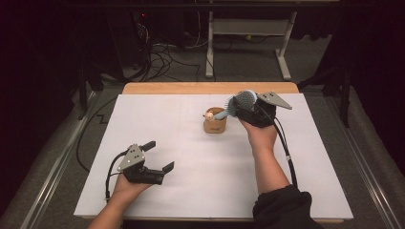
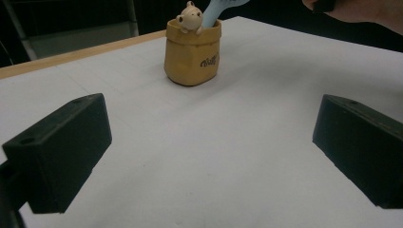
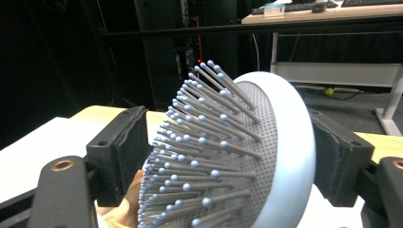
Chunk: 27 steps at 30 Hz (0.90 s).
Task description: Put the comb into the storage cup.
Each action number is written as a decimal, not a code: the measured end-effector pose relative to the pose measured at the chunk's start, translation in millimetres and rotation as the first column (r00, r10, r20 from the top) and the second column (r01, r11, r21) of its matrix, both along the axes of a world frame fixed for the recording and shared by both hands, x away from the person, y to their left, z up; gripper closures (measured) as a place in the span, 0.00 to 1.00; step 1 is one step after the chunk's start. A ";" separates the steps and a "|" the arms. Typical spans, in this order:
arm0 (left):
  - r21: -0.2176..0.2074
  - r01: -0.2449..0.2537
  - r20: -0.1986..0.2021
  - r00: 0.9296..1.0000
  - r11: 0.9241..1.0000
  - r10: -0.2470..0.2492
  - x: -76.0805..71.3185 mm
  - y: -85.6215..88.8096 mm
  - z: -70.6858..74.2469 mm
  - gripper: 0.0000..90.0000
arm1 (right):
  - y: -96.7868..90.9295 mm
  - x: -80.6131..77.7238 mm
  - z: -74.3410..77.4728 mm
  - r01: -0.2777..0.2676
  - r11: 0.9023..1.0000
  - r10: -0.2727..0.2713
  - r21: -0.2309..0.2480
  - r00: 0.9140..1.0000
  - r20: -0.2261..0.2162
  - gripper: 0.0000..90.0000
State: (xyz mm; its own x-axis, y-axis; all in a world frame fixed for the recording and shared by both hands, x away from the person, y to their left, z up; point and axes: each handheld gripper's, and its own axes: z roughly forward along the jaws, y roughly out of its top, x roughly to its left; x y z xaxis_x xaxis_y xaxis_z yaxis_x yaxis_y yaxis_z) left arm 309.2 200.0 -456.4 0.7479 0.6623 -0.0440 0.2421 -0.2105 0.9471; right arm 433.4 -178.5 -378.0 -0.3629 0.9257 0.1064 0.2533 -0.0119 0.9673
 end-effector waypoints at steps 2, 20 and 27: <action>0.001 0.000 0.000 1.000 1.000 0.000 0.1 -0.1 -0.1 0.00 | -0.4 -0.4 0.7 0.000 1.000 0.000 -0.003 1.000 0.004 0.24; -0.007 -0.010 0.005 1.000 1.000 0.010 0.0 1.4 0.9 0.00 | -1.3 -1.6 4.0 -0.018 1.000 0.018 -0.019 1.000 0.013 0.00; -0.006 -0.011 0.001 1.000 1.000 0.011 0.9 2.3 0.4 0.00 | -4.5 -6.6 10.1 -0.016 0.999 0.017 -0.031 0.999 0.032 0.00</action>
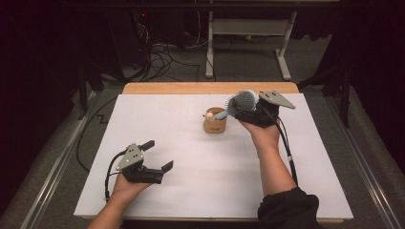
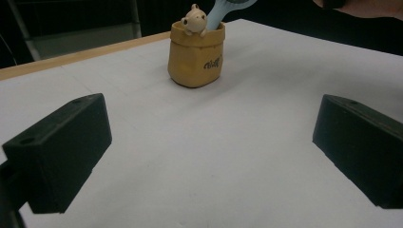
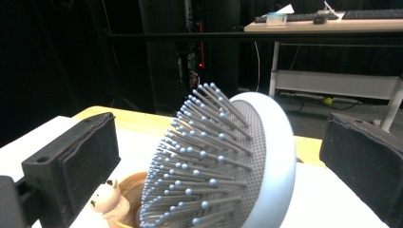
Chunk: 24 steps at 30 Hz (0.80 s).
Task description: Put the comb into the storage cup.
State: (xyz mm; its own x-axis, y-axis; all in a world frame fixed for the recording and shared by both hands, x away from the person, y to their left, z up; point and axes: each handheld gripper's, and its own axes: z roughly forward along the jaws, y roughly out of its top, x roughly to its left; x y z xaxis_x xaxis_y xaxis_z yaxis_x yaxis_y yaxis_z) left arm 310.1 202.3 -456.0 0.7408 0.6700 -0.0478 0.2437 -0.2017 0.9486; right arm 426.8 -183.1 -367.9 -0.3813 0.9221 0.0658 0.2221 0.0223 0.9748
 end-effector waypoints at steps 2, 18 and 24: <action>0.001 -0.001 -0.001 1.000 1.000 0.001 0.3 0.0 -0.2 0.00 | -0.9 -1.8 2.1 -0.002 1.000 0.002 -0.001 1.000 0.007 0.00; -0.010 0.006 -0.017 1.000 1.000 -0.006 1.7 0.3 -0.4 0.00 | 0.7 -25.0 -0.3 -0.047 0.998 0.047 -0.047 0.999 0.007 0.00; 0.000 0.008 -0.018 1.000 1.000 -0.008 2.2 -1.6 -1.5 0.00 | -2.9 -35.1 -17.3 -0.064 0.997 0.063 -0.049 0.998 -0.025 0.00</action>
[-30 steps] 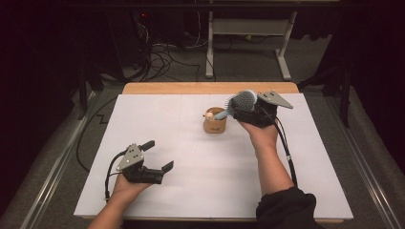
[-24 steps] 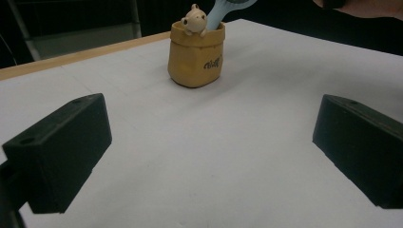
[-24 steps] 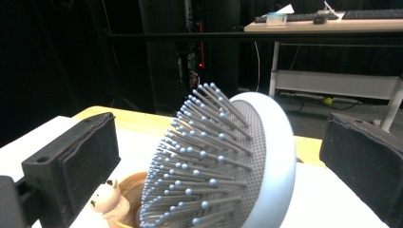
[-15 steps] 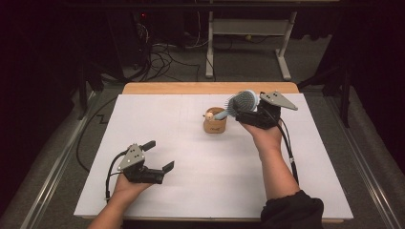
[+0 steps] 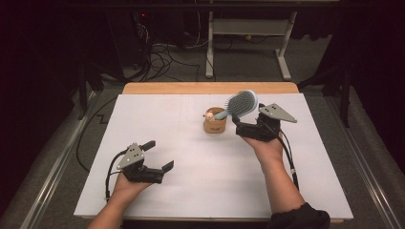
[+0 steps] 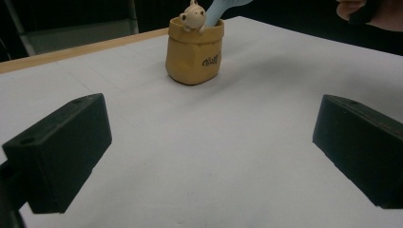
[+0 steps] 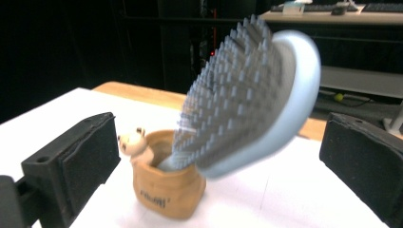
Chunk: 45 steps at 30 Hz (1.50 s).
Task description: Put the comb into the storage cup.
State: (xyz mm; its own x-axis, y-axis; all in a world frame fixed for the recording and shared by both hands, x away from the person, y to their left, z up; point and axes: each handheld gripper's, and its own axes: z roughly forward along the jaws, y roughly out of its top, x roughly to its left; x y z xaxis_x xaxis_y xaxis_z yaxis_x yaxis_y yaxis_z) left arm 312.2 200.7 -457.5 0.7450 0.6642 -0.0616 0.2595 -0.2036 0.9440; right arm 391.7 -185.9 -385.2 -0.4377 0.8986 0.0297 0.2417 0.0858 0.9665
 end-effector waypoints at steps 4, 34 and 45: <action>-0.004 0.001 -0.001 1.000 1.000 -0.001 0.3 0.4 -0.4 0.00 | -1.1 -5.2 -14.4 -0.003 1.000 0.002 -0.031 1.000 -0.026 0.00; -0.002 -0.009 -0.005 1.000 1.000 0.009 2.0 2.6 -2.3 0.00 | -37.9 -83.6 -67.2 -0.065 0.997 0.064 -0.047 0.998 -0.029 0.00; 0.002 -0.022 0.005 1.000 1.000 0.022 -6.4 9.0 -1.6 0.00 | -77.7 -116.6 -70.4 -0.028 0.999 0.028 -0.020 1.000 0.002 0.00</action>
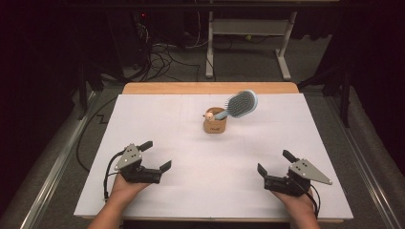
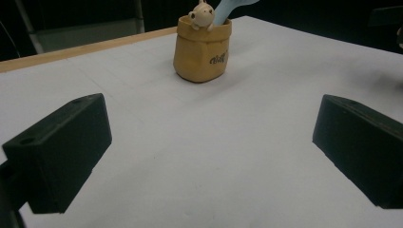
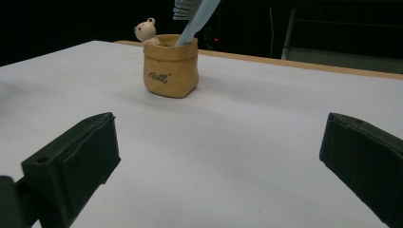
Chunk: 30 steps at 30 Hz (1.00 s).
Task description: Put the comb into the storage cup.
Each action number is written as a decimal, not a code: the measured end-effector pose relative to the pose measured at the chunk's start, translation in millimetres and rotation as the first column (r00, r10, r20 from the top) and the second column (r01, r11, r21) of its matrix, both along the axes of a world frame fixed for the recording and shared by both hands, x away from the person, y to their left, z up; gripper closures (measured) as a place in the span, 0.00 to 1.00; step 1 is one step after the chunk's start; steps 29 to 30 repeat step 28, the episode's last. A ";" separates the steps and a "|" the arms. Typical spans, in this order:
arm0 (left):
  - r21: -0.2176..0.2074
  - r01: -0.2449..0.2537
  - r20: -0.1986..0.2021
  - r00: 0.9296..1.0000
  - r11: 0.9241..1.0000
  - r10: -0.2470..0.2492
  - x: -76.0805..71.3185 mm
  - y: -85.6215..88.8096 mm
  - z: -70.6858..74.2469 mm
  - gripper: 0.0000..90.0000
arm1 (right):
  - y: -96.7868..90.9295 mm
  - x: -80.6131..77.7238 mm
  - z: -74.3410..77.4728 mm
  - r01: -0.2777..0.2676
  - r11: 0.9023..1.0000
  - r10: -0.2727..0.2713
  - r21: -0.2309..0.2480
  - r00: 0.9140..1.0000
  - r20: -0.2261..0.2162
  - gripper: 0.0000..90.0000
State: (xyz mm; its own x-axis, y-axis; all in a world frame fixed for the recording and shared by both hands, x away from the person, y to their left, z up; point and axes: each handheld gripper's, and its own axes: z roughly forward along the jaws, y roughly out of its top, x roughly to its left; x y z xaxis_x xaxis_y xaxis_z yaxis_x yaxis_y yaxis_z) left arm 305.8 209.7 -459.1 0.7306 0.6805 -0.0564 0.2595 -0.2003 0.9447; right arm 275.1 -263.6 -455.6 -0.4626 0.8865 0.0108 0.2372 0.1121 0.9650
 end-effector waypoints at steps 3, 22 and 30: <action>0.017 0.000 -0.006 1.000 1.000 0.000 -7.5 5.4 -3.7 0.00 | -8.9 -7.4 0.1 0.011 1.000 -0.011 0.013 1.000 0.012 0.00; -0.026 -0.018 0.009 1.000 1.000 0.018 -8.1 12.6 0.0 0.00 | -13.5 -6.4 -3.4 0.031 0.998 -0.031 0.051 1.000 0.003 0.00; -0.024 -0.022 0.009 1.000 0.999 0.022 -8.4 12.1 0.3 0.00 | -12.6 -6.8 -4.4 0.030 0.998 -0.030 0.051 1.000 -0.001 0.00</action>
